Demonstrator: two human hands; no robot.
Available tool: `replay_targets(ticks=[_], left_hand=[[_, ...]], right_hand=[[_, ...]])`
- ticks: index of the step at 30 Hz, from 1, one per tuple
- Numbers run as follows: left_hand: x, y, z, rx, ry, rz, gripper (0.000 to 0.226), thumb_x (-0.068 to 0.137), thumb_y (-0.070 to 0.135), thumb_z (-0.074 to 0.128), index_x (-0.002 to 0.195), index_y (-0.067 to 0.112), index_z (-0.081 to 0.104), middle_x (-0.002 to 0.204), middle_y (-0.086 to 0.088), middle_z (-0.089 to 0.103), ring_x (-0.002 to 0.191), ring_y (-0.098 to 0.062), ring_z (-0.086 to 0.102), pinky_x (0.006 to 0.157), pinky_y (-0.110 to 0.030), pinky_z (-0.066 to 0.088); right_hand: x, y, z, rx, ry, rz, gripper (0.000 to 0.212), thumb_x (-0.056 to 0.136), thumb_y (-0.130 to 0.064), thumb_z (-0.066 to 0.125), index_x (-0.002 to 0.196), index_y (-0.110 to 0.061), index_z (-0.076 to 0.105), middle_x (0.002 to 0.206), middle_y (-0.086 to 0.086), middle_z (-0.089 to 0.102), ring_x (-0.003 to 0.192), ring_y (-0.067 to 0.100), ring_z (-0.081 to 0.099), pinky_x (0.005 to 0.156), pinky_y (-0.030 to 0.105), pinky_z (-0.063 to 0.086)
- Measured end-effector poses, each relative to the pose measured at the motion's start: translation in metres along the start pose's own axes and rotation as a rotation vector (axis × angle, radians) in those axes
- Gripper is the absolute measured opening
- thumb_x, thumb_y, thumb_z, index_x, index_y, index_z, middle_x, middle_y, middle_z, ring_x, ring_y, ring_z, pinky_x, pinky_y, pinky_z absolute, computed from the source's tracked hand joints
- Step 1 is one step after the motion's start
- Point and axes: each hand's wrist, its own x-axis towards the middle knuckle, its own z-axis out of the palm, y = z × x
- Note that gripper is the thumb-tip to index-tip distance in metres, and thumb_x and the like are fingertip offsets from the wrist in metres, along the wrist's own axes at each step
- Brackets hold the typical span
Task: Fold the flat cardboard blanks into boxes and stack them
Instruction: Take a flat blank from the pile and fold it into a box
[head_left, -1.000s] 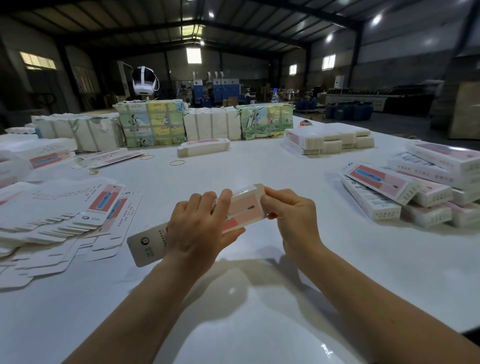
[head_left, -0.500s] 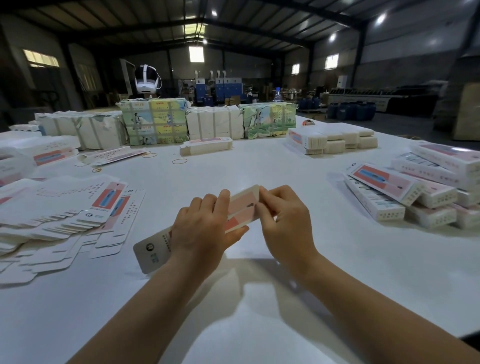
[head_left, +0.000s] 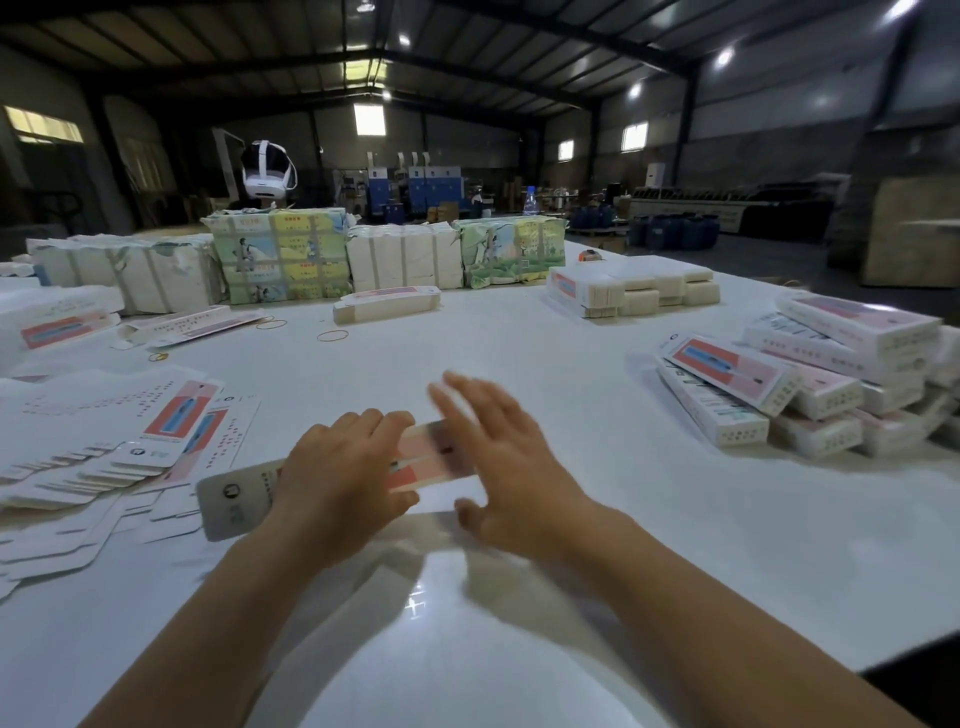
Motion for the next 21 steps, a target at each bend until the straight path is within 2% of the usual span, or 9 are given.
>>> replay_targets(ticks=[1, 3, 4, 6, 8, 11, 13, 16, 21], left_hand=[[0.000, -0.001, 0.001, -0.026, -0.015, 0.009, 0.061, 0.065, 0.041, 0.079, 0.118, 0.019, 0.057, 0.098, -0.001, 0.063, 0.084, -0.026, 0.058, 0.071, -0.036, 0.044], [-0.001, -0.002, 0.006, -0.090, -0.041, 0.015, 0.056, 0.067, 0.041, 0.074, 0.117, 0.025, 0.055, 0.098, 0.005, 0.061, 0.083, -0.018, 0.054, 0.074, -0.033, 0.041], [-0.002, -0.003, 0.008, -0.110, -0.050, 0.015, 0.053, 0.068, 0.042, 0.071, 0.117, 0.028, 0.054, 0.097, 0.008, 0.059, 0.082, -0.015, 0.050, 0.075, -0.030, 0.037], [-0.003, -0.002, 0.013, -0.108, -0.081, 0.014, 0.054, 0.071, 0.046, 0.067, 0.121, 0.031, 0.051, 0.104, 0.010, 0.058, 0.088, -0.012, 0.047, 0.082, -0.029, 0.034], [-0.003, 0.001, 0.014, -0.098, -0.101, 0.024, 0.063, 0.072, 0.050, 0.063, 0.128, 0.024, 0.052, 0.119, 0.004, 0.059, 0.106, -0.020, 0.051, 0.098, -0.040, 0.035], [-0.004, 0.007, 0.017, -0.146, 0.025, 0.057, 0.077, 0.067, 0.057, 0.050, 0.123, 0.005, 0.059, 0.120, -0.014, 0.061, 0.108, -0.037, 0.055, 0.091, -0.058, 0.041], [-0.002, 0.007, 0.019, -0.159, 0.130, -0.015, 0.078, 0.068, 0.056, 0.046, 0.123, 0.001, 0.058, 0.123, -0.021, 0.057, 0.109, -0.043, 0.052, 0.090, -0.059, 0.040], [0.001, 0.001, 0.026, -0.255, 0.197, -0.172, 0.076, 0.069, 0.055, 0.043, 0.122, 0.001, 0.057, 0.125, -0.024, 0.053, 0.113, -0.045, 0.046, 0.096, -0.058, 0.036], [0.000, -0.004, 0.055, -0.329, 0.029, -0.340, 0.079, 0.058, 0.059, 0.042, 0.115, 0.009, 0.063, 0.125, -0.019, 0.051, 0.117, -0.044, 0.042, 0.097, -0.061, 0.036]], right_hand=[[-0.001, -0.001, 0.003, -0.070, -0.037, -0.046, 0.093, 0.075, -0.019, 0.068, 0.151, -0.022, 0.014, 0.157, 0.003, 0.014, 0.142, 0.022, 0.007, 0.116, 0.041, 0.014], [-0.001, 0.000, 0.008, -0.112, -0.025, -0.096, 0.078, 0.076, -0.012, 0.064, 0.146, -0.015, 0.031, 0.144, 0.009, 0.039, 0.132, 0.032, 0.030, 0.105, 0.049, 0.032], [-0.001, 0.001, 0.009, -0.113, -0.017, -0.102, 0.073, 0.075, -0.010, 0.063, 0.143, -0.013, 0.037, 0.135, 0.010, 0.047, 0.123, 0.033, 0.040, 0.097, 0.048, 0.037], [-0.001, 0.002, 0.012, -0.117, -0.048, -0.095, 0.069, 0.077, -0.014, 0.062, 0.142, -0.011, 0.040, 0.128, 0.011, 0.052, 0.114, 0.032, 0.045, 0.089, 0.045, 0.040], [-0.001, 0.003, 0.014, -0.150, -0.065, -0.059, 0.068, 0.079, -0.021, 0.062, 0.142, -0.012, 0.038, 0.125, 0.011, 0.052, 0.110, 0.032, 0.044, 0.087, 0.044, 0.040], [0.002, 0.007, 0.011, -0.167, -0.031, 0.067, 0.059, 0.082, -0.030, 0.060, 0.136, -0.015, 0.040, 0.121, 0.010, 0.052, 0.107, 0.030, 0.044, 0.085, 0.042, 0.039], [0.007, 0.018, -0.004, -0.145, 0.042, 0.192, 0.053, 0.087, -0.032, 0.055, 0.136, -0.019, 0.040, 0.120, 0.010, 0.053, 0.106, 0.031, 0.045, 0.084, 0.041, 0.040], [0.017, 0.054, -0.046, -0.112, 0.289, 0.332, 0.044, 0.089, -0.032, 0.051, 0.133, -0.023, 0.048, 0.116, 0.010, 0.054, 0.100, 0.029, 0.047, 0.079, 0.037, 0.039], [-0.006, 0.150, -0.125, -0.326, 0.502, 0.555, 0.040, 0.088, -0.028, 0.050, 0.127, -0.025, 0.056, 0.114, 0.008, 0.054, 0.096, 0.025, 0.049, 0.077, 0.035, 0.039]])
